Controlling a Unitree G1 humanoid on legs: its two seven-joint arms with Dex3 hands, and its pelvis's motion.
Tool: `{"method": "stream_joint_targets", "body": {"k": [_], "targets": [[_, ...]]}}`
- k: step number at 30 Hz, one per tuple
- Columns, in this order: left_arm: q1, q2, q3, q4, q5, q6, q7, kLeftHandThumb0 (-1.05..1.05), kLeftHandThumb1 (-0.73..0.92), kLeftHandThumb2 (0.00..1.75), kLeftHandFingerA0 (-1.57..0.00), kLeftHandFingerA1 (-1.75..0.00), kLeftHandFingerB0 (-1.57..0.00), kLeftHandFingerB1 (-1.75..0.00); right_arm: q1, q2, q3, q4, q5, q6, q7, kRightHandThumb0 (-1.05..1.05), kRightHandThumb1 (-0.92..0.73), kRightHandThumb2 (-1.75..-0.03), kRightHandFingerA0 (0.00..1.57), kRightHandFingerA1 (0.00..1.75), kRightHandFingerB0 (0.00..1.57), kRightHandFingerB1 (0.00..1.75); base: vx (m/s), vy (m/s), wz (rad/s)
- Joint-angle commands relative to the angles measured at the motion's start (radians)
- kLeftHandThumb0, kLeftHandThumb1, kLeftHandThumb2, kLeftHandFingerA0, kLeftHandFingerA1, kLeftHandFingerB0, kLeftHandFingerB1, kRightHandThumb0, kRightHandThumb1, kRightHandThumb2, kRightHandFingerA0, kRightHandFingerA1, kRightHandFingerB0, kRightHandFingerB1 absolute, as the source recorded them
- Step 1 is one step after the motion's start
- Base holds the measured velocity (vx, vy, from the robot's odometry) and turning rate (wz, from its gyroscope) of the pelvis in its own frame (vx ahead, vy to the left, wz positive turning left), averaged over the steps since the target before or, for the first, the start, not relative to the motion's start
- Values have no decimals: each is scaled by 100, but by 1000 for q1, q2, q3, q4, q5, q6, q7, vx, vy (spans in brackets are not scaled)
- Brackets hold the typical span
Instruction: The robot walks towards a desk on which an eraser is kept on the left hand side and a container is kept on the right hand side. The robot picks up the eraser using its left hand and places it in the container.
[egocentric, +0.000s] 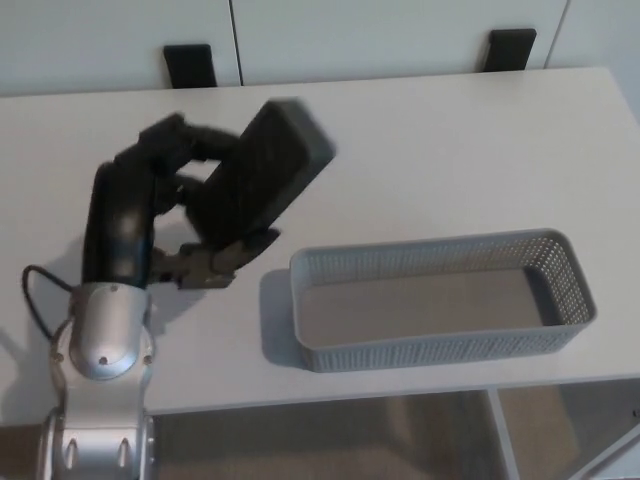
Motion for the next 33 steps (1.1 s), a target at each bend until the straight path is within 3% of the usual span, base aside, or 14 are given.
{"method": "stream_joint_targets", "body": {"k": [1,3,7,8,10,11,17,18,20,21,27,28,30,33], "targets": [[-8,-46,-78,-189,-189,208,-123,0,47,102,-133,-128,-102,-101,-8,-35,-1,2,-8,1,-7,-66,-43,-78,40,54,27,45,0,0,0],[-5,-38,-118,-201,-161,221,-125,1,49,101,-132,-126,-102,-101,-12,-37,-1,4,-8,5,-6,-58,-53,-57,45,45,31,34,0,0,0],[-2,-40,-150,-200,-184,242,-136,7,48,104,-130,-127,-103,-103,-21,-36,5,15,-16,6,-9,-59,-53,-57,45,43,30,34,0,0,0],[-5,-40,-153,-201,-191,267,-135,8,49,104,-131,-129,-103,-104,-25,-34,6,19,-18,5,-10,-67,-44,-78,40,53,25,44,0,0,0],[-10,-44,-161,-179,-192,281,-130,12,50,104,-129,-126,-101,-102,-26,-34,8,18,-19,7,-15,-64,-43,-79,41,54,25,45,0,0,0],[-11,-41,-176,-176,-176,293,-121,13,50,103,-130,-126,-100,-101,-26,-34,8,19,-18,8,-17,-58,-53,-57,46,44,32,34,0,0,0],[-16,-42,-211,-129,-160,327,-95,15,65,83,-123,-136,-93,-103,-32,-34,11,11,-18,8,-18,-57,-53,-56,45,44,31,34,0,0,0],[-12,-42,-214,-118,-164,320,-91,17,64,84,-122,-138,-92,-103,-32,-35,11,11,-19,8,-19,-67,-44,-78,40,53,26,44,0,0,0],[-5,-38,-218,-95,-168,301,-85,16,63,83,-123,-136,-93,-102,-35,-39,13,17,-21,9,-17,-67,-43,-78,40,53,26,45,0,0,0],[-6,-32,-225,-77,-158,303,-79,14,63,86,-124,-131,-89,-96,-37,-39,17,15,-25,9,-21,-59,-53,-57,46,45,31,33,0,0,0],[-37,-9,-221,-22,-165,387,-91,10,75,65,-118,-107,-79,-77,-40,-36,16,12,-22,9,-26,-67,-43,-77,41,53,27,44,0,0,0],[-68,98,-271,7,-153,362,-192,-33,35,78,-1,-49,0,-42,-47,-39,24,9,-32,18,-33,-58,-52,-56,48,44,32,32,0,0,0],[-85,207,-340,27,-123,314,-262,-62,40,71,0,-16,0,-4,-45,-38,19,4,-25,16,-24,-56,-52,-56,47,44,31,33,0,0,0],[-105,273,-384,34,-103,289,-263,-66,40,76,0,-16,0,-3,-55,-40,19,0,-25,21,-20,-56,-52,-56,46,44,30,33,0,0,0]]}}
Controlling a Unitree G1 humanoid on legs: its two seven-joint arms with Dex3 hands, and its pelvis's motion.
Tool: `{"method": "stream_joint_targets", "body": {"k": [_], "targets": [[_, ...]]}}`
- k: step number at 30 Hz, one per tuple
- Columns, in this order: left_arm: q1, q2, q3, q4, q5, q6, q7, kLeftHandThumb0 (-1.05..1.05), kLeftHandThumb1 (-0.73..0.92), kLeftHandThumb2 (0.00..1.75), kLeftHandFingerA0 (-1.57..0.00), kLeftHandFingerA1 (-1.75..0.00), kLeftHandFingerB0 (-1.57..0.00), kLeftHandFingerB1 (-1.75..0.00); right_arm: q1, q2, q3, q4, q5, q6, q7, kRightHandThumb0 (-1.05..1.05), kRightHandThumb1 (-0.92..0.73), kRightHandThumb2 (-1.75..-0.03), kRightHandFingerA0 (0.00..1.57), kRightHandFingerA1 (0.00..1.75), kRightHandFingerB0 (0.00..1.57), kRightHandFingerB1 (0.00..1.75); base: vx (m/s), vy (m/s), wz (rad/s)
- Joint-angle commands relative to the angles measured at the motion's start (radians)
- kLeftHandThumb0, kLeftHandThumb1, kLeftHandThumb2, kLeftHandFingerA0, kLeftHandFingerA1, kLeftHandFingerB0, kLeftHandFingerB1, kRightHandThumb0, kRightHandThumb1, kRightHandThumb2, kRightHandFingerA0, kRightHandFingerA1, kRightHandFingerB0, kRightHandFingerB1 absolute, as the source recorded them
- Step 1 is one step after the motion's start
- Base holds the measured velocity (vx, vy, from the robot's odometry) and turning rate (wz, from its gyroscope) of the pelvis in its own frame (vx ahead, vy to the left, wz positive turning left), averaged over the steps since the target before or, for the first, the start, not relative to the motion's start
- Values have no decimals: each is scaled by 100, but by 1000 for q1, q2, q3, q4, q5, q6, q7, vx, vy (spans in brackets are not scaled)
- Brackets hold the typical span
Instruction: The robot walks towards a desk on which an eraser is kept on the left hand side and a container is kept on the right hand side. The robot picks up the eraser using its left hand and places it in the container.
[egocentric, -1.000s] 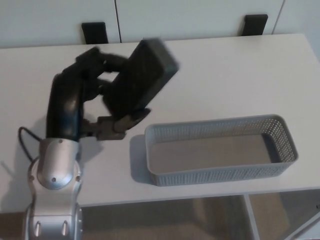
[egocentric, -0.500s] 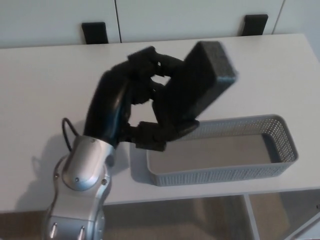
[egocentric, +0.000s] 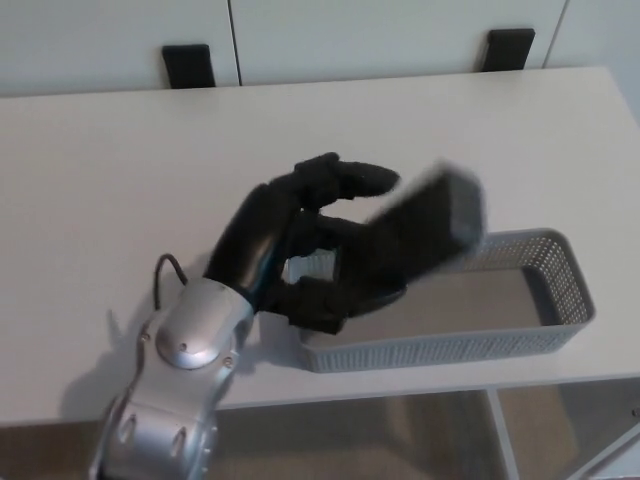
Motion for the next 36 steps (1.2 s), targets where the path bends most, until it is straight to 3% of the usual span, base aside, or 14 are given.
{"method": "stream_joint_targets", "body": {"k": [1,10,18,19,22,25,26,27,29,32,33,34,35,36], "targets": [[-47,146,-88,29,39,-29,-106,-69,42,78,0,-13,0,0,-11,-18,-7,-9,4,14,1,-55,-51,-56,44,46,29,34,0,0,0],[-28,185,-97,-17,10,-65,-84,-71,43,79,0,-11,0,-1,-23,-23,-3,-7,-7,10,6,-57,-52,-56,40,44,30,33,0,0,0],[24,206,-75,-161,-17,-115,-104,-62,39,78,-2,-38,-5,-18,-28,-21,1,-10,-8,16,0,-59,-51,-56,42,45,31,33,0,0,0],[42,218,-62,-219,-40,-141,-123,-69,47,55,-7,-39,-3,-26,-30,-22,5,-8,-13,15,-8,-59,-52,-56,42,46,32,33,0,0,0],[73,245,-15,-376,-111,-140,-178,-69,47,55,-8,-39,-10,-25,-28,-28,26,-12,-32,13,-24,-61,-52,-57,42,48,33,33,0,0,0],[113,243,154,-593,-401,-53,-294,-35,13,80,-3,-53,0,-48,-19,-37,44,-21,-45,19,-29,-65,-42,-80,33,55,27,45,0,0,0],[109,264,227,-635,-523,-30,-342,-69,47,56,-11,-34,-26,-30,-18,-37,35,-19,-33,9,-14,-63,-42,-79,32,54,25,45,0,0,0],[107,283,281,-641,-642,-65,-392,-77,45,84,-13,-45,-27,-43,-19,-39,32,-21,-29,12,-9,-59,-52,-56,37,50,32,34,0,0,0],[178,300,364,-645,-875,-199,-499,-82,75,63,-37,-39,-48,-36,-7,-44,28,-26,-23,8,-1,-59,-52,-56,40,49,31,34,0,0,0],[313,354,412,-682,-1129,-255,-649,-98,84,66,-41,-40,-48,-37,-13,-47,52,0,-54,16,-29,-60,-54,-57,42,46,31,33,0,0,0],[395,381,445,-703,-1167,-257,-672,-89,62,110,-36,-48,-48,-51,-13,-45,51,11,-53,14,-31,-60,-53,-57,43,46,31,33,0,0,0],[463,419,488,-712,-1196,-250,-728,-90,63,112,-39,-50,-44,-50,-11,-43,55,14,-58,17,-37,-60,-53,-57,42,47,31,33,0,0,0],[544,467,560,-706,-1214,-227,-818,-92,80,64,-44,-40,-51,-38,-9,-41,50,19,-50,17,-30,-67,-43,-79,40,56,27,45,0,0,0],[585,468,588,-702,-1209,-234,-849,-93,82,65,-41,-39,-51,-38,-5,-40,53,18,-53,14,-33,-62,-52,-57,44,47,32,33,0,0,0]]}}
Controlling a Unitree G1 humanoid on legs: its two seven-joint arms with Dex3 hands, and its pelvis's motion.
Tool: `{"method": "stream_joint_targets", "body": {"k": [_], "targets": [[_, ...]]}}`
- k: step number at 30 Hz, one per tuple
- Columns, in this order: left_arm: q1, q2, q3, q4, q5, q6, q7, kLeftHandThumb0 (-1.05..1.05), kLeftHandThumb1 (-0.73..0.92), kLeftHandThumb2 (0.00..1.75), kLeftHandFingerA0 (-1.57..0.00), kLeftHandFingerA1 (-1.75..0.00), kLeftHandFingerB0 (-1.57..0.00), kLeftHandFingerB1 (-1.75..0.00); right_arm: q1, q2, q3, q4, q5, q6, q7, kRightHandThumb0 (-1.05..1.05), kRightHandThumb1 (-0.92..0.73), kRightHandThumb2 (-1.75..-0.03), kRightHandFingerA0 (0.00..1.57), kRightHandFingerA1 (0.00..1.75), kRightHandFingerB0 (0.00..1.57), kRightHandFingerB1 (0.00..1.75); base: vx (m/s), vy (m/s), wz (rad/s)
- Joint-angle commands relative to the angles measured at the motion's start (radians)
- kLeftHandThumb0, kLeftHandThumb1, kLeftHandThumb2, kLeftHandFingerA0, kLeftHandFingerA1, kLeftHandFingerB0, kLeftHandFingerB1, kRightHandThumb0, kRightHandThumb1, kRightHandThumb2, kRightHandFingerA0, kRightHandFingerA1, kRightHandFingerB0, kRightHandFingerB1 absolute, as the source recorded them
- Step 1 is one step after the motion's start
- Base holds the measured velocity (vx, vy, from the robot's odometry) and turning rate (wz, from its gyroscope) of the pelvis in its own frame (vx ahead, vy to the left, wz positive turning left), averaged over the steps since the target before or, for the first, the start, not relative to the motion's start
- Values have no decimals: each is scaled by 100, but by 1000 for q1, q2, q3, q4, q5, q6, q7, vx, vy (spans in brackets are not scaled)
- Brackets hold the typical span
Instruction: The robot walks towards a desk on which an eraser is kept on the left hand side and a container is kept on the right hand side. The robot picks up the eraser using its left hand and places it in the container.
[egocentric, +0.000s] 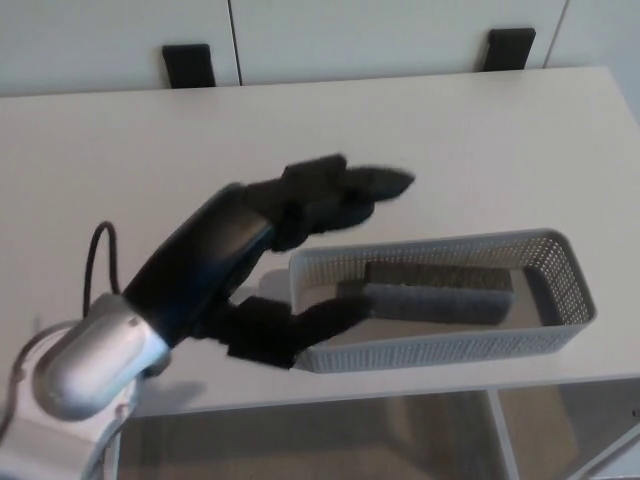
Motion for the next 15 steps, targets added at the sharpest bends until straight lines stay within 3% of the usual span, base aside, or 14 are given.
{"method": "stream_joint_targets", "body": {"k": [1,2,3,4,5,6,10,11,12,13,15], "targets": [[496,221,515,-286,-1004,-185,-701,-91,82,64,-43,-40,-49,-38,30,-35,31,30,-48,0,-36,-62,-53,-57,44,45,32,33,0,0,0],[549,210,550,-243,-993,-179,-778,-88,63,110,-41,-52,-44,-51,30,-37,36,32,-53,1,-37,-63,-54,-57,43,44,31,32,0,0,0],[570,213,567,-229,-990,-172,-806,-91,82,65,-47,-40,-49,-38,34,-37,39,30,-55,-2,-35,-64,-54,-57,42,45,31,32,0,0,0],[588,211,580,-216,-989,-172,-827,-92,65,114,-41,-51,-43,-49,36,-36,39,28,-53,-5,-33,-63,-54,-57,41,45,31,32,0,0,0],[609,199,588,-209,-986,-184,-839,-86,63,113,-42,-52,-44,-51,36,-35,37,26,-51,-4,-31,-62,-54,-57,40,45,31,33,0,0,0],[644,179,603,-197,-973,-213,-862,-93,84,66,-54,-42,-55,-39,36,-35,40,23,-52,-1,-33,-63,-54,-57,40,45,31,32,0,0,0],[687,180,697,-172,-1023,-203,-913,-92,79,65,-58,-45,-54,-40,41,-35,41,20,-48,-3,-29,-64,-54,-57,37,49,30,33,0,0,0],[693,167,717,-167,-1047,-212,-923,-95,59,98,-55,-53,-52,-51,45,-37,41,22,-47,-4,-25,-63,-54,-57,37,47,30,33,0,0,0],[697,150,745,-174,-1069,-235,-911,-88,61,115,-59,-58,-47,-50,46,-37,37,23,-41,-1,-21,-62,-53,-57,37,48,30,33,0,0,0],[700,158,776,-177,-1083,-234,-911,-97,83,65,-68,-46,-62,-40,46,-37,36,26,-39,2,-22,-63,-53,-57,38,47,32,33,0,0,0],[705,181,893,-144,-1122,-229,-957,-100,88,68,-69,-45,-66,-40,51,-39,54,26,-58,-5,-47,-64,-53,-57,41,50,33,33,0,0,0]]}}
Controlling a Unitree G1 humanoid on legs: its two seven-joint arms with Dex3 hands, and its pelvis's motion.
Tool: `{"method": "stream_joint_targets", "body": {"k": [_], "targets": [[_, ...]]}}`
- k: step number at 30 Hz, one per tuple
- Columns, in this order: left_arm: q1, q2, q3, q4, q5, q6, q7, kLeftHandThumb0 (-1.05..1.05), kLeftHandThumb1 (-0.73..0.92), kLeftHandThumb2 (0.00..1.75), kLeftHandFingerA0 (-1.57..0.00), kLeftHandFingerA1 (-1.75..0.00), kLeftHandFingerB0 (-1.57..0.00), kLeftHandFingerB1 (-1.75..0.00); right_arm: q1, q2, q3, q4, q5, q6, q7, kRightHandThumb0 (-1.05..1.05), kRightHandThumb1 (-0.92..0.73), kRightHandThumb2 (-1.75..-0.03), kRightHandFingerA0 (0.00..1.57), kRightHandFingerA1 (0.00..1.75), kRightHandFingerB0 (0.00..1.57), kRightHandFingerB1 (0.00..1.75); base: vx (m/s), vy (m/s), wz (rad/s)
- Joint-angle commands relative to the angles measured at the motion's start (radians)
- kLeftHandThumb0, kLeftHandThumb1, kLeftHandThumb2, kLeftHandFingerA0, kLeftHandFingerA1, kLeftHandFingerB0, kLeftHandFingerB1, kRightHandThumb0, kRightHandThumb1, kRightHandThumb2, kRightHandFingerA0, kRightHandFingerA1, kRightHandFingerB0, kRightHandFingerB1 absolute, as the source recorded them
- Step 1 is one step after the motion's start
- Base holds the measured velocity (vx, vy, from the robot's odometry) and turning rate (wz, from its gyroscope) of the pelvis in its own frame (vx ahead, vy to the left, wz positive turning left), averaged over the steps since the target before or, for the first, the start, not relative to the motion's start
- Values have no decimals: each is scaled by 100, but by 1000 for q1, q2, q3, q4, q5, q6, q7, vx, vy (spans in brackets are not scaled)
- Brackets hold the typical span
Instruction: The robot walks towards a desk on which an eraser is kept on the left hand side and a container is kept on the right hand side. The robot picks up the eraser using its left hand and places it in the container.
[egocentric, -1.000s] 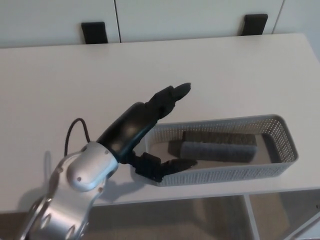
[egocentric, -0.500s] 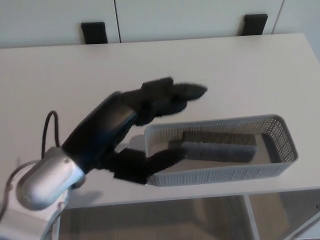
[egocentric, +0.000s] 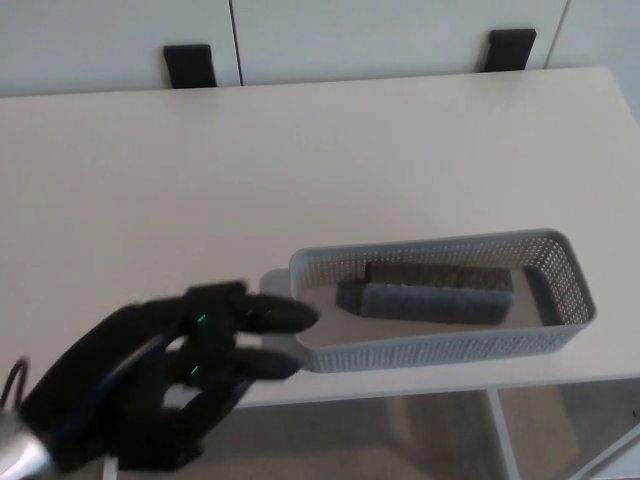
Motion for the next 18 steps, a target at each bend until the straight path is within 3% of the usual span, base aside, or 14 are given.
{"method": "stream_joint_targets", "body": {"k": [1,2,3,5,6,7,8,9,11,12,13,16,17,18], "targets": [[335,141,651,-91,-901,-197,-804,-102,91,68,-68,-45,-63,-39,50,-39,35,22,-55,-9,-45,-64,-53,-57,42,51,33,33,0,0,0],[347,149,669,-59,-894,-172,-833,-104,90,68,-68,-46,-61,-39,51,-40,33,22,-52,-9,-42,-63,-53,-57,41,50,32,33,0,0,0],[368,155,675,-34,-900,-132,-855,-95,65,120,-58,-56,-46,-48,52,-39,34,21,-50,-9,-43,-63,-53,-57,41,49,32,33,0,0,0],[372,152,683,13,-874,-133,-900,-100,68,106,-56,-53,-52,-50,49,-38,40,21,-55,-5,-54,-64,-53,-57,42,48,33,33,0,0,0],[381,168,699,37,-838,-136,-923,-101,91,68,-63,-47,-55,-41,48,-38,45,19,-60,-7,-59,-65,-54,-57,41,49,33,33,0,0,0],[383,176,705,47,-824,-137,-931,-101,91,68,-63,-47,-55,-41,47,-39,48,18,-61,-7,-61,-65,-54,-57,41,49,33,33,0,0,0],[383,182,704,56,-810,-138,-938,-103,66,105,-56,-54,-53,-51,46,-40,49,18,-62,-6,-62,-65,-54,-57,42,48,33,33,0,0,0],[385,182,698,88,-770,-157,-958,-86,92,68,-62,-49,-56,-43,46,-42,51,17,-63,-7,-65,-65,-54,-57,40,48,33,33,0,0,0],[439,187,602,210,-583,-208,-981,-80,88,67,-58,-46,-54,-42,52,-40,50,8,-58,-9,-59,-63,-55,-57,40,49,32,33,0,0,0],[440,187,604,211,-583,-208,-984,-80,88,67,-58,-46,-54,-42,53,-40,51,8,-58,-9,-59,-63,-55,-57,40,49,32,33,0,0,0],[461,200,489,318,-433,-271,-957,-72,74,112,-46,-57,-40,-53,51,-38,45,13,-51,-6,-53,-62,-53,-57,41,49,32,33,0,0,0],[463,211,370,443,-276,-369,-890,-63,73,111,-38,-53,-41,-53,57,-34,45,22,-51,-4,-52,-63,-52,-57,41,49,32,33,0,0,0],[455,225,317,491,-206,-390,-832,-64,92,70,-45,-40,-50,-39,58,-33,45,24,-51,-2,-59,-63,-53,-57,40,48,32,33,0,0,0],[435,227,263,557,-141,-436,-789,-60,92,74,-42,-40,-47,-39,63,-32,46,22,-51,-6,-58,-64,-54,-57,39,49,32,33,0,0,0]]}}
